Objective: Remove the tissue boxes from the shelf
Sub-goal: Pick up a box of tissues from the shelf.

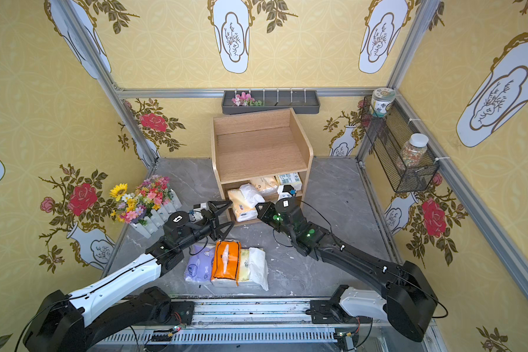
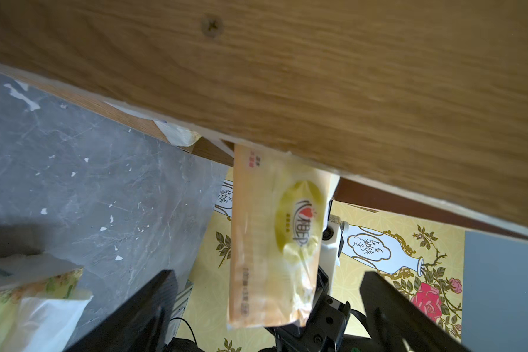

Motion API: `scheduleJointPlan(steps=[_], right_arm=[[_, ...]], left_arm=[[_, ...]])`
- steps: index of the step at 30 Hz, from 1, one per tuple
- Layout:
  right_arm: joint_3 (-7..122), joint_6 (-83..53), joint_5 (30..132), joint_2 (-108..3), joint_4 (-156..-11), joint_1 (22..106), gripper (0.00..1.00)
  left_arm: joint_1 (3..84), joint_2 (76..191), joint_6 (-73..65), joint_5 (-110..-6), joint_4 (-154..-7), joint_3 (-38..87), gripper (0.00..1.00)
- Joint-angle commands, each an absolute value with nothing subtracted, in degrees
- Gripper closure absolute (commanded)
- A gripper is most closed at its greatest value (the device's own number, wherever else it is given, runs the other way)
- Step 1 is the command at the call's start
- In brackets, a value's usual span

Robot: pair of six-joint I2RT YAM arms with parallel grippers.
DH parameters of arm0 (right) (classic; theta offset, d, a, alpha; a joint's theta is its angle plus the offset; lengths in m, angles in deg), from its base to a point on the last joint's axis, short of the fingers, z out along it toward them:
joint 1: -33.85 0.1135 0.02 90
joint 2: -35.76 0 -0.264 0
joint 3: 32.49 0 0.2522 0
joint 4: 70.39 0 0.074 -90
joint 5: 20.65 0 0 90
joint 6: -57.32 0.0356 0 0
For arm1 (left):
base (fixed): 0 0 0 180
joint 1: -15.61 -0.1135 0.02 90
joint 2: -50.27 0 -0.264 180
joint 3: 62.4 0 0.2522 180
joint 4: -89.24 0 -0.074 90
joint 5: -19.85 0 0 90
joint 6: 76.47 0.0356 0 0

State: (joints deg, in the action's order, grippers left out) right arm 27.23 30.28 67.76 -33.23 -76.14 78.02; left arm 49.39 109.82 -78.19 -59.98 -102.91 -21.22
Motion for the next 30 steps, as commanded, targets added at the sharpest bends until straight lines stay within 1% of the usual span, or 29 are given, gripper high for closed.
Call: scheduleJointPlan(steps=[1,5,8,14,23,28,30], right_arm=[[28.3,29.6,71.5,-32.5,-77.7,77.8,0.99],[28.5,29.2,73.9,-30.7,-81.3,77.4,0.99],[28.7,29.1,74.4,-29.0,-83.9,77.3,0.99],[28.7,29.5,76.0,-27.5,-86.3,77.3,0.99],[29.6,28.6,78.5,-25.8,-89.9,77.3,0.99],[31.4,26.6,80.0,-25.2,-94.1,77.3,0.98],[32.4,25.7,80.6,-25.1,-96.2,77.3,0.98]], left_arm=[[49.4,112.1,-78.2,-60.9,-109.2,-20.8,0.01],[49.4,113.8,-77.9,-60.8,-110.6,-20.5,0.08],[49.6,113.6,-77.7,-61.9,-110.6,-20.6,0.14],[49.7,114.5,-77.1,-62.2,-110.6,-20.3,0.33],[50.4,115.8,-75.4,-61.9,-110.5,-19.1,0.46],[51.1,116.4,-73.1,-62.1,-110.5,-18.3,0.61],[51.3,116.9,-72.4,-61.8,-110.2,-17.6,0.63]])
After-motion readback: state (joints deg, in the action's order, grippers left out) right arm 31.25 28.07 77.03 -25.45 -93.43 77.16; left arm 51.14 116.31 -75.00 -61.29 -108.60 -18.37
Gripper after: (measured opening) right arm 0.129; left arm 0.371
